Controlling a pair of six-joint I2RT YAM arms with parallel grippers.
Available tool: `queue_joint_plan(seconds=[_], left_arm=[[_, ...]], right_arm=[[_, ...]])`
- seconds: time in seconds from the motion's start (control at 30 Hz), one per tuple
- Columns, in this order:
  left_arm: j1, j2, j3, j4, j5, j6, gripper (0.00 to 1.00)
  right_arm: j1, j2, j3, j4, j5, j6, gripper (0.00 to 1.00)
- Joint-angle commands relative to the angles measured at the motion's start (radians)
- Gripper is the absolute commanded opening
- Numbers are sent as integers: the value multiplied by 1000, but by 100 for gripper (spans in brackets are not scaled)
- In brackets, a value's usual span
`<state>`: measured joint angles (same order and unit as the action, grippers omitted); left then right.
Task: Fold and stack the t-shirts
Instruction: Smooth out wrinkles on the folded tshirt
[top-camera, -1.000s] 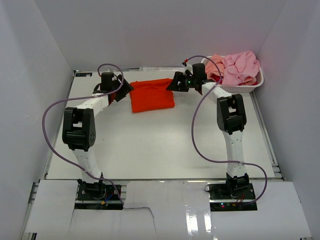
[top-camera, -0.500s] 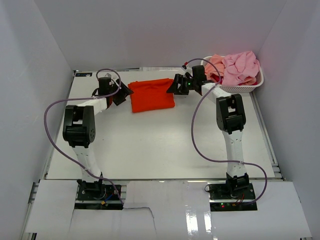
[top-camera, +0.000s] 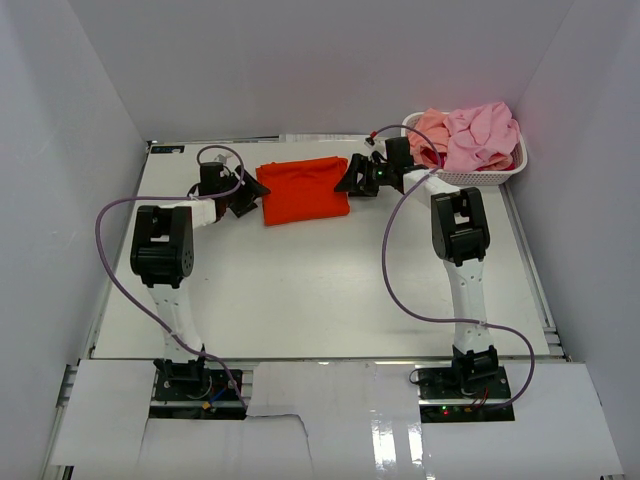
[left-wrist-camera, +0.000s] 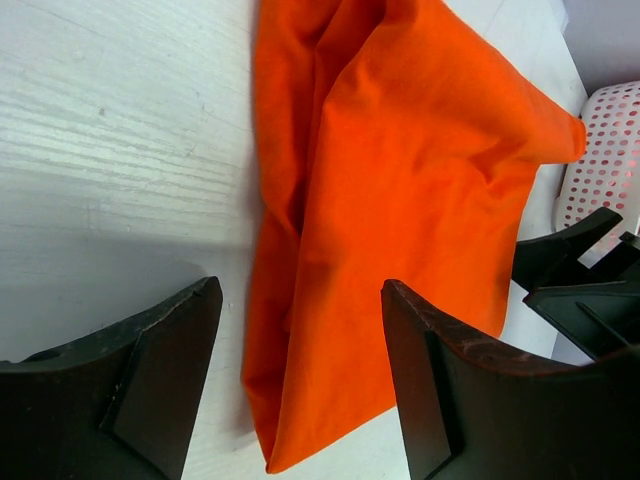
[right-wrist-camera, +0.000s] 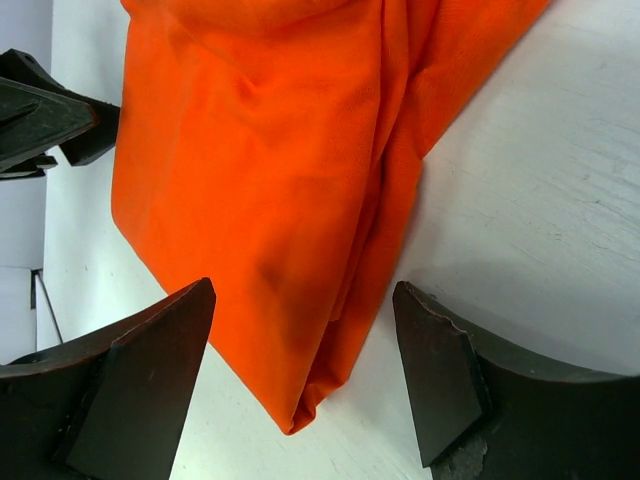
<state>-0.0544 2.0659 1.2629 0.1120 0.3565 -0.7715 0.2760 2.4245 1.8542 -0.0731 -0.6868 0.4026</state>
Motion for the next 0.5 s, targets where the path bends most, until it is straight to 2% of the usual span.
queue_joint_plan(seconds=[0.0, 0.2, 0.27, 0.4, 0.47], left_arm=[[-1, 8, 3, 17, 21, 6, 76], [-5, 11, 3, 17, 27, 8, 73], [-7, 10, 1, 17, 24, 9, 72], [-7, 8, -5, 15, 22, 11, 60], [-5, 11, -8, 15, 22, 8, 56]], right_arm=[[-1, 30, -3, 9, -26, 21, 79], [6, 35, -16, 12, -33, 27, 75], [9, 35, -18, 7, -33, 25, 68], [9, 31, -21, -2, -23, 21, 54], [9, 31, -18, -20, -16, 12, 52]])
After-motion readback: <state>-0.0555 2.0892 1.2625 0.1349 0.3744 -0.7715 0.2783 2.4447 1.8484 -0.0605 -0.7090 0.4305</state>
